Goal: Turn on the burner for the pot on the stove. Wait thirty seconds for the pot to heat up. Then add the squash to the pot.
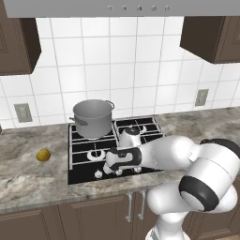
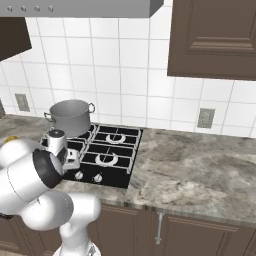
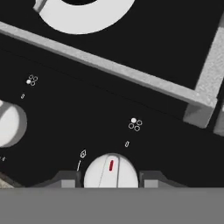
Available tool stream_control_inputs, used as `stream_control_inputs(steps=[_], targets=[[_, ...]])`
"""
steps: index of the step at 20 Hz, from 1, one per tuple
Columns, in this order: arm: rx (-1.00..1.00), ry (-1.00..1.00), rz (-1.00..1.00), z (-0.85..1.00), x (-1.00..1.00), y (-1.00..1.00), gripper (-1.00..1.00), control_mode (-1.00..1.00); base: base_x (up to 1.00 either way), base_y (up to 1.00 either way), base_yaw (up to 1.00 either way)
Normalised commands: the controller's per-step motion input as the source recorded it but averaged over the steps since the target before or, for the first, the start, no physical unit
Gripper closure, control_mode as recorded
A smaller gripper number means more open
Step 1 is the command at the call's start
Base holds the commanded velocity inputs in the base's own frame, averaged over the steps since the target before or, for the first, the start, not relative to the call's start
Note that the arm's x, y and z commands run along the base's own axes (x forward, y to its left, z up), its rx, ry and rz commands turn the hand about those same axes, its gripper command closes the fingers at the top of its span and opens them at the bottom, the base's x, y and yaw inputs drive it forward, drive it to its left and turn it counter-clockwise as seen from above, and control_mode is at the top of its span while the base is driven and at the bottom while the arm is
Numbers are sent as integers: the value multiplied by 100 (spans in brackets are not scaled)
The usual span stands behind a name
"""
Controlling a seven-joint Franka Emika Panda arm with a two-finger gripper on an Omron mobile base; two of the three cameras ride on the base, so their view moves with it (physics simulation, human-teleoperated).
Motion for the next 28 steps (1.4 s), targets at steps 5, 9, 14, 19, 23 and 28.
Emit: stream_control_inputs(steps=[5,9,14,19,23,28], targets=[[-2,-4,39,-12,-22,-8,100,-100,0,0,0],[0,-8,37,-3,-23,-15,100,-100,0,0,0],[0,-3,15,0,-10,-4,100,-100,0,0,0],[0,-5,0,14,-9,0,-100,-100,0,0,0],[1,-13,-9,80,-6,1,-100,-100,0,0,0],[0,-15,-8,100,0,4,-100,-100,0,0,0]])
